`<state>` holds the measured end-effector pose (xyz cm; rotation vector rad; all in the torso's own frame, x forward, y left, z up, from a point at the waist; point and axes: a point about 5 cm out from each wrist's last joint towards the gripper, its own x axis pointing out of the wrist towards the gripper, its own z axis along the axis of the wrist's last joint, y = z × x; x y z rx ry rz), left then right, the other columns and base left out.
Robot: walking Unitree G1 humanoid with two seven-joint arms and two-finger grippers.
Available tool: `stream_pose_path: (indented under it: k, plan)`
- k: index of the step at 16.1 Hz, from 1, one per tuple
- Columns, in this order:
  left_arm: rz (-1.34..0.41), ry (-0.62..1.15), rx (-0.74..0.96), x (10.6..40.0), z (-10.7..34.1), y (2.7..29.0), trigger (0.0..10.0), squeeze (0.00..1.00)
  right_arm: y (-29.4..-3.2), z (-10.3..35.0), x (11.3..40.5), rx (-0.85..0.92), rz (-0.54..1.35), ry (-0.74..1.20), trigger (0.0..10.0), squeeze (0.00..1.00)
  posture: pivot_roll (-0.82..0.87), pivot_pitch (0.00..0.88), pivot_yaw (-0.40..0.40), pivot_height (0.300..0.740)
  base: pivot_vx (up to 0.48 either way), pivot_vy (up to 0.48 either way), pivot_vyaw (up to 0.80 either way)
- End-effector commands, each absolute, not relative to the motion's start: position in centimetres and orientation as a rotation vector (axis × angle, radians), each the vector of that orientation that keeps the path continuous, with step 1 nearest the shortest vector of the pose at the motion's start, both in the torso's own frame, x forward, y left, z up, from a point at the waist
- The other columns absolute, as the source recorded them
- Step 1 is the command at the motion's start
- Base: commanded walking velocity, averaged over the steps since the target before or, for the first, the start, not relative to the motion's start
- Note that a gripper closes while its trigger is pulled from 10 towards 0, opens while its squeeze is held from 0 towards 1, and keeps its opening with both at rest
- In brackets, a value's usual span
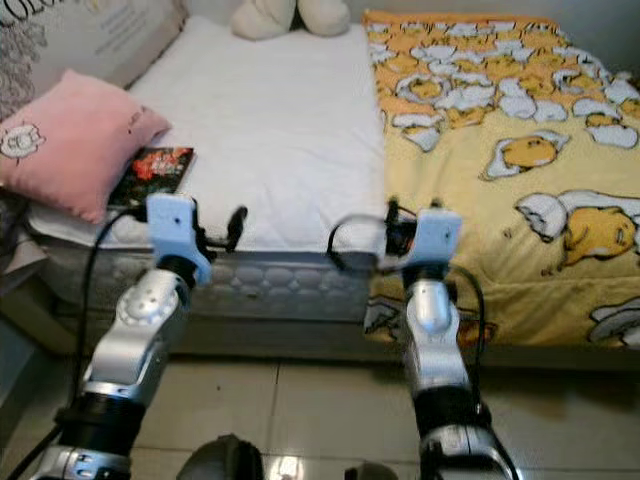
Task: Clean up the room
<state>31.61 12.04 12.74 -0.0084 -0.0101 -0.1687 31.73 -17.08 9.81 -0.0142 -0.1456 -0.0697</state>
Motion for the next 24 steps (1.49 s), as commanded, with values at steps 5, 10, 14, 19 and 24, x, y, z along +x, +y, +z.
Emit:
stream_pose_path:
  k: [5,10,14,19,24]
  plan:
    - [-0.046,0.024,-0.056,31.8,11.7,14.1,10.0,0.0,-17.6,9.2,30.3,-0.012,-0.102,-0.13,10.0,0.0,-0.09,0.0,0.05,0.704,0.0,-0.431,0.0]
    - [-0.188,0.0,-0.022,32.2,11.9,11.0,10.0,0.0,-17.5,9.2,30.5,-0.027,-0.086,-0.117,10.0,0.0,-0.1,0.0,0.057,0.734,0.251,-0.366,0.0]
    - [-0.24,0.001,-0.007,31.8,11.4,10.4,10.0,0.0,-16.9,9.0,30.3,-0.003,-0.066,-0.101,10.0,0.0,-0.12,0.0,0.07,0.74,0.06,0.0,0.0]
    - [-0.146,0.009,-0.056,32.2,11.4,11.9,10.0,0.0,-16.1,8.7,30.4,0.018,-0.033,-0.088,10.0,0.0,-0.11,0.0,0.071,0.74,0.0,0.0,0.0]
    - [-0.193,-0.057,-0.008,31.8,12.1,11.5,10.0,0.0,-15.8,8.3,31.0,-0.005,0.003,-0.049,10.0,0.0,-0.08,0.0,0.046,0.74,0.288,0.0,0.0]
